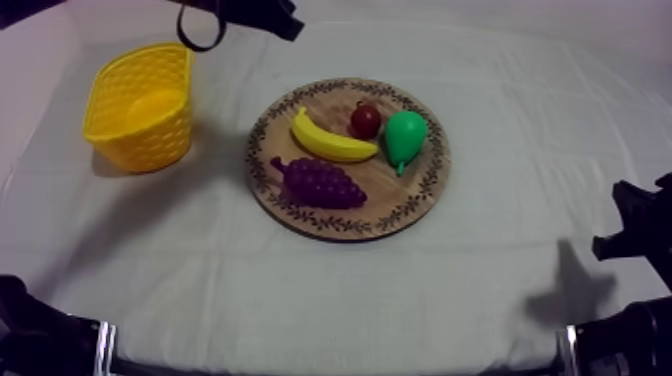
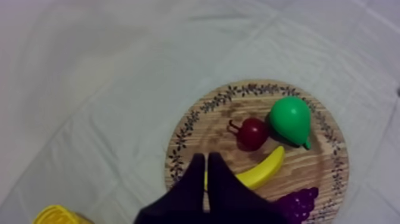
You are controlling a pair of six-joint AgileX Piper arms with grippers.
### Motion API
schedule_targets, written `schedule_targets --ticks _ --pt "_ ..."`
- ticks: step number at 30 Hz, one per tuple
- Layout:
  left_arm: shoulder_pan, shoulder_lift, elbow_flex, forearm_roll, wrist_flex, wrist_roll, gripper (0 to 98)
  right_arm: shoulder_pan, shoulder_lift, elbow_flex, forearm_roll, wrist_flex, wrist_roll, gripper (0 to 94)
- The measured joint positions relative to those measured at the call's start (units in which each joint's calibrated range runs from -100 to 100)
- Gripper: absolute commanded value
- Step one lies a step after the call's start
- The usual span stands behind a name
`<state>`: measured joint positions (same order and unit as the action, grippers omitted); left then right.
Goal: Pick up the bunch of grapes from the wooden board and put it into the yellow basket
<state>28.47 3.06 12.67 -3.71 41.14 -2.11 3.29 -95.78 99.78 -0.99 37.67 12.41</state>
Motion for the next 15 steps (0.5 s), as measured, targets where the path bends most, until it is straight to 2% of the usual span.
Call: schedule_targets --ticks 4,7,11,15 --pt "0.04 0.59 0.14 0.55 -0.03 -0.49 0.0 0.00 0.00 0.00 0.00 -0.08 0.00 0.3" --pt "-0.03 1.29 0.22 1.50 1.47 -2.14 0.0 0.00 0.00 0.00 0.00 -0.08 0.00 0.3" --pt "-0.17 2.63 -1.10 3.71 5.51 -6.68 0.2 0.00 0.00 0.00 0.00 -0.08 0.00 0.3" --pt "-0.25 4.06 -3.36 4.08 12.51 -12.46 0.8 0.00 0.00 0.00 0.00 -0.08 0.00 0.3"
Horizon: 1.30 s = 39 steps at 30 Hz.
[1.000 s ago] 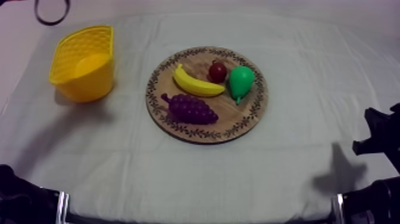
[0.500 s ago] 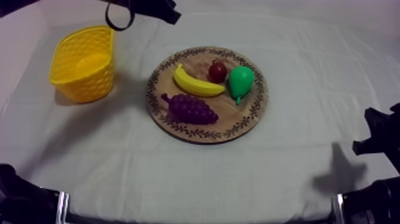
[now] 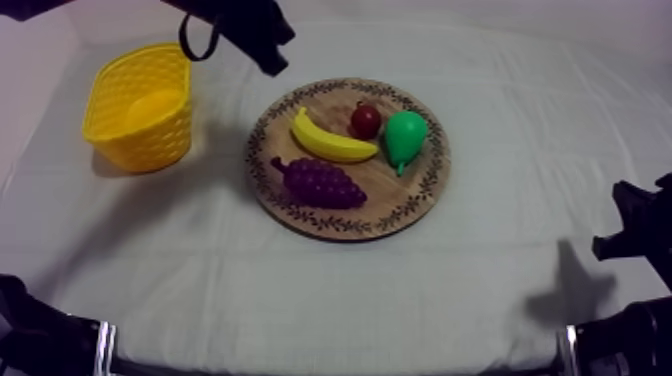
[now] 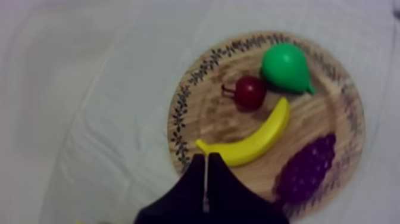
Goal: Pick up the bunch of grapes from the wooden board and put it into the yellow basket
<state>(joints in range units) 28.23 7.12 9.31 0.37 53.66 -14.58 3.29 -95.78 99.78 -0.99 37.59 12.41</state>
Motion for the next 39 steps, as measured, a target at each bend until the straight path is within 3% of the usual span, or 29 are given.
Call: schedule_targets --ticks 7,13,15,21,25,30,39 --pt "0.31 0.87 -1.00 -1.17 8.48 -7.58 1.5 0.00 0.00 0.00 0.00 0.00 0.00 0.3" --pt "0.95 0.87 0.39 -1.21 8.69 -8.44 7.2 0.00 0.00 0.00 0.00 0.00 0.00 0.3" --pt "1.10 0.87 0.85 -1.21 8.77 -8.57 18.6 0.00 0.00 0.00 0.00 0.00 0.00 0.3" --pt "1.31 0.39 3.85 -1.08 8.91 -9.49 68.2 0.00 0.00 0.00 0.00 0.00 0.00 0.3" --pt "1.31 -0.11 6.38 -1.31 8.73 -9.43 85.6 0.00 0.00 0.00 0.00 0.00 0.00 0.3" --pt "1.31 -0.50 8.40 -1.50 8.24 -8.56 92.5 0.00 0.00 0.00 0.00 0.00 0.00 0.3" --pt "1.90 0.38 10.57 -1.51 6.00 -7.55 92.5 0.00 0.00 0.00 0.00 0.00 0.00 0.3"
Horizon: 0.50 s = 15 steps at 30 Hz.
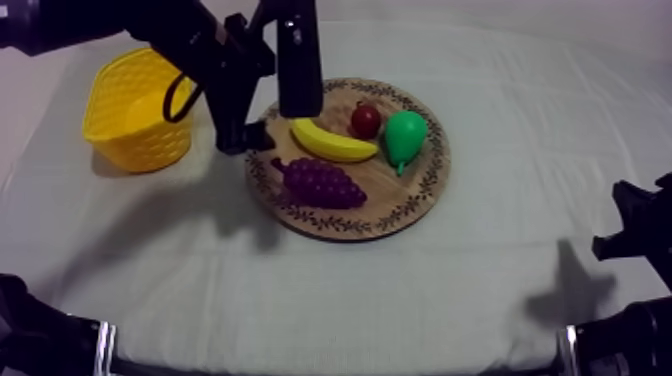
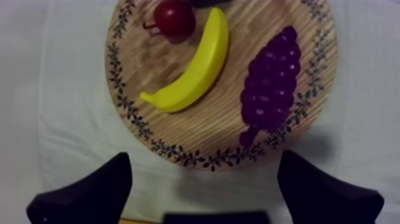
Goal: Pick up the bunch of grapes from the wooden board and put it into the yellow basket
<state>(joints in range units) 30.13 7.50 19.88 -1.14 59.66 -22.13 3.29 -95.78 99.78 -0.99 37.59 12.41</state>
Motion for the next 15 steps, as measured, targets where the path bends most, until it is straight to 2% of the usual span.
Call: schedule_targets --ticks 10,15 --pt "0.38 3.81 2.51 -0.06 -4.52 0.84 91.9 0.00 0.00 0.00 0.00 0.00 0.00 0.3" --pt "0.29 6.90 5.03 0.19 -8.66 0.88 91.6 0.00 0.00 0.00 0.00 0.00 0.00 0.3"
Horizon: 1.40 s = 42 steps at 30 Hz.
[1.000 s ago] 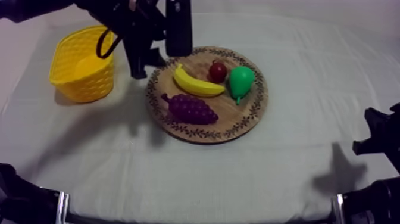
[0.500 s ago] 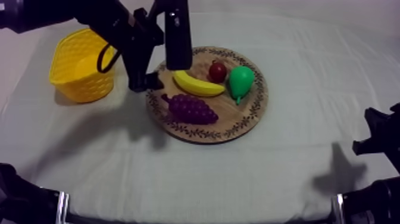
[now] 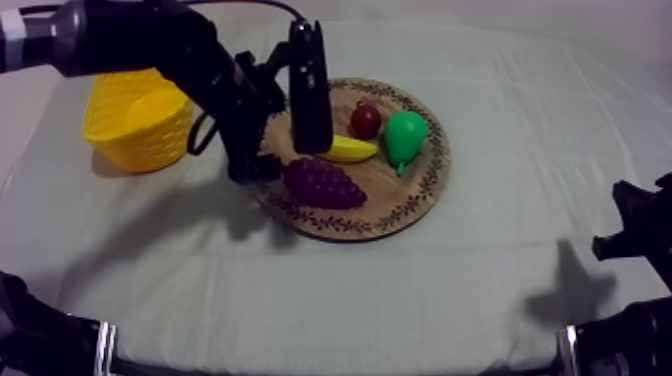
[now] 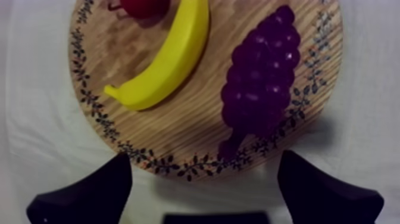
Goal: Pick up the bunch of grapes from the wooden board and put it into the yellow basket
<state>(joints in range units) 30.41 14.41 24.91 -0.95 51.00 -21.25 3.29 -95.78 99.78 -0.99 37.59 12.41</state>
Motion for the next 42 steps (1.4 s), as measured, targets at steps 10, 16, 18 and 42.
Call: schedule_targets --ticks 10,16,18,42 --pt "1.36 6.20 -1.77 0.48 -3.30 -0.02 90.9 0.00 0.00 0.00 0.00 0.00 0.00 0.3" --pt "2.48 9.66 -4.50 0.42 -2.32 0.28 90.8 0.00 0.00 0.00 0.00 0.00 0.00 0.3" --pt "2.79 10.94 -5.36 0.36 -2.10 0.52 91.2 0.00 0.00 0.00 0.00 0.00 0.00 0.3" --pt "5.19 23.25 -20.89 -2.45 12.45 5.33 93.5 0.00 0.00 0.00 0.00 0.01 0.00 0.3"
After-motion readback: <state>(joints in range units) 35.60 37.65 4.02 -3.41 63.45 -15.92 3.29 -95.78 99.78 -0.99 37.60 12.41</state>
